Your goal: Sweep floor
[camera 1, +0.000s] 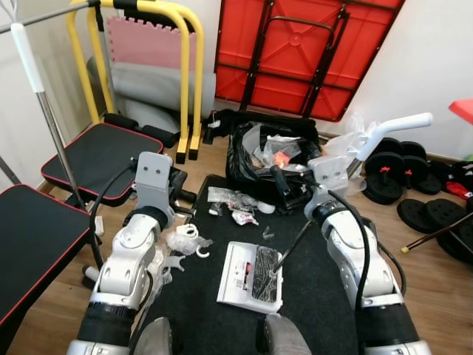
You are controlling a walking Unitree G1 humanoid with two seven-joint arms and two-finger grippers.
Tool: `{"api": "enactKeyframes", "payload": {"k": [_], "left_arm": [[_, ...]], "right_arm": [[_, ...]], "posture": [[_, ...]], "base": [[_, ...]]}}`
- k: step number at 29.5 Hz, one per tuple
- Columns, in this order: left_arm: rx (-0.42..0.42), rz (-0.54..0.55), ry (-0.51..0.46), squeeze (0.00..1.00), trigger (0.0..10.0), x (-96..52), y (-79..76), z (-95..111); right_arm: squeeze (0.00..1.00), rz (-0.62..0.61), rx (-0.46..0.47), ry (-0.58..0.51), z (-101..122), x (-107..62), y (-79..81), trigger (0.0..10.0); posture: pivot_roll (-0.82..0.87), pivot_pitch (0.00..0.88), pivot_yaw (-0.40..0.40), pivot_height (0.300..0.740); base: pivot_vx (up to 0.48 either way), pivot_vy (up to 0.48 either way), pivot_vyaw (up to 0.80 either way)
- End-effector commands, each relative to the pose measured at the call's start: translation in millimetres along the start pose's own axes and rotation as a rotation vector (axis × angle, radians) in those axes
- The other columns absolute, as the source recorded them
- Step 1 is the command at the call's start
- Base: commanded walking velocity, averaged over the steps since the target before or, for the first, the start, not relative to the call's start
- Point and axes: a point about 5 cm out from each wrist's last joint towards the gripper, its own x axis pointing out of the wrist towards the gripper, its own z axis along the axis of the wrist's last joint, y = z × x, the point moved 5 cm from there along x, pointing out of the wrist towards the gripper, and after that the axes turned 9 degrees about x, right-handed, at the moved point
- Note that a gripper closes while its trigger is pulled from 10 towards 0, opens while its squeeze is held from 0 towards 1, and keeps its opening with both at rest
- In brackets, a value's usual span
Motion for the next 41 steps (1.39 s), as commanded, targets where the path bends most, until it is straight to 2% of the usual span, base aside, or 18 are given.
{"api": "enactKeyframes", "payload": {"k": [1, 7, 18, 31, 41], "left_arm": [[0.019, -0.041, 0.011, 0.0, 10.0, 1.2, -8.4, -1.1], [-0.016, -0.033, -0.018, 0.0, 10.0, 1.5, -7.6, 3.4], [0.008, -0.046, -0.03, 0.0, 10.0, 0.8, -9.5, 5.5], [-0.01, -0.034, -0.032, 0.0, 10.0, 1.7, -7.7, 6.1], [-0.007, -0.03, -0.03, 0.0, 10.0, 1.5, -6.3, 5.3]], "right_arm": [[0.0, -0.018, 0.0, 0.005, -0.7, -0.6, -6.8, 10.0], [0.0, -0.017, -0.001, 0.005, -0.6, -0.4, -6.7, 10.0], [0.0, -0.012, -0.002, 0.004, -0.7, -0.4, -5.7, 10.0], [0.0, -0.018, 0.007, 0.025, -3.5, 0.3, -6.7, 10.0], [0.0, -0.053, 0.018, 0.025, -2.7, 1.6, -13.7, 10.0]], "posture": [[-0.15, 0.039, -0.138, 0.645], [-0.14, 0.039, -0.139, 0.645], [-0.15, 0.038, -0.136, 0.645], [-0.15, 0.038, -0.136, 0.645], [-0.14, 0.042, -0.134, 0.61]], "base": [[0.0, -0.394, 0.0], [0.0, -0.087, 0.0], [0.0, 0.0, 0.0], [0.0, 0.0, 0.0], [0.0, 0.0, 0.0]]}}
